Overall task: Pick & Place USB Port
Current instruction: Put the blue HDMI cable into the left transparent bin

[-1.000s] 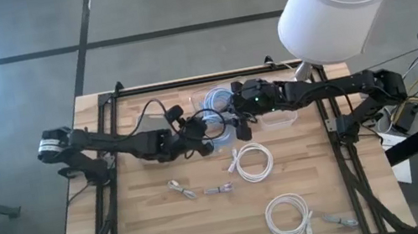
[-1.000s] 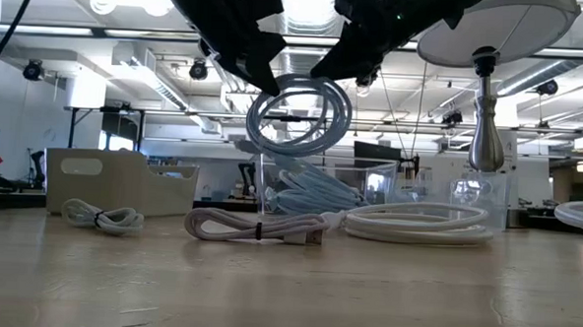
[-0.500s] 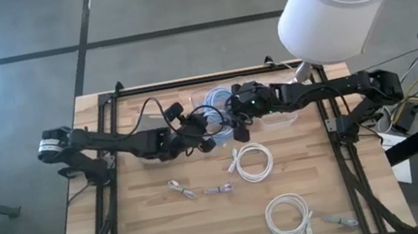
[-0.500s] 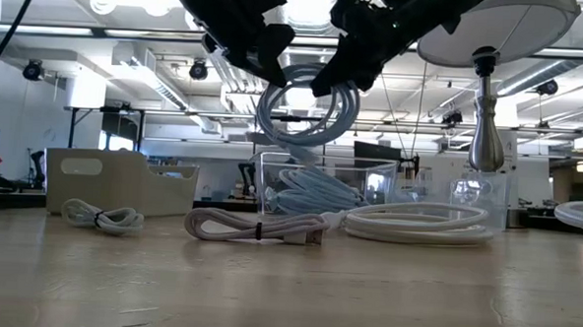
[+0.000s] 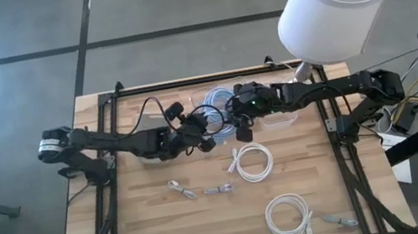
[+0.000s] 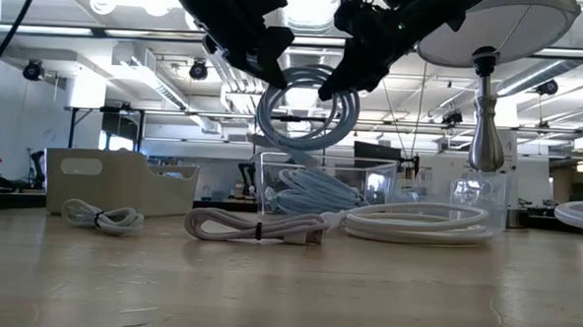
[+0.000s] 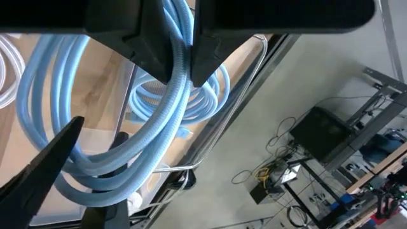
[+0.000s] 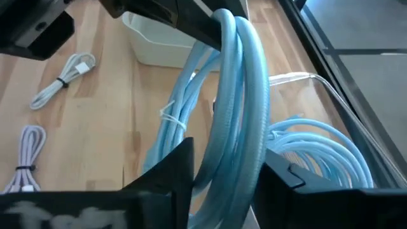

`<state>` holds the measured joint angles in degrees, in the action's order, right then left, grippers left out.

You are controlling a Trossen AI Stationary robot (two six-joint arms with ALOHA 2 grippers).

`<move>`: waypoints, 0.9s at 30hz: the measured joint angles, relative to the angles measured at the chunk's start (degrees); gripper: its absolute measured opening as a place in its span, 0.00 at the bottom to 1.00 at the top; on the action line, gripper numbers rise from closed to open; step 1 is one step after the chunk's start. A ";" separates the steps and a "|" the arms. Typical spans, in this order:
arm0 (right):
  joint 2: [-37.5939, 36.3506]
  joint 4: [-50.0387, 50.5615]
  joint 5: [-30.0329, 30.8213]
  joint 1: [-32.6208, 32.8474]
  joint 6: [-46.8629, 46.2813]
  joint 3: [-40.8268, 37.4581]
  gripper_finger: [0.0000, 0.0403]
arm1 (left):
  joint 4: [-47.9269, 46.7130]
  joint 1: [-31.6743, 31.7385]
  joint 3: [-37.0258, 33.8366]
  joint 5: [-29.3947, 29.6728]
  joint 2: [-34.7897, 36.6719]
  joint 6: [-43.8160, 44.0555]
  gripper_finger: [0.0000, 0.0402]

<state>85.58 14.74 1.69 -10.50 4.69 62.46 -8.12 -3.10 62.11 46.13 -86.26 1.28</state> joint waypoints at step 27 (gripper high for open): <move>-0.37 5.56 7.20 -12.54 -9.06 3.48 0.09 | 3.10 3.48 4.48 2.53 0.11 -15.02 0.47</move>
<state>85.21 20.31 8.89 -23.04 -4.38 65.94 -5.02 0.38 66.59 48.66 -86.15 -13.74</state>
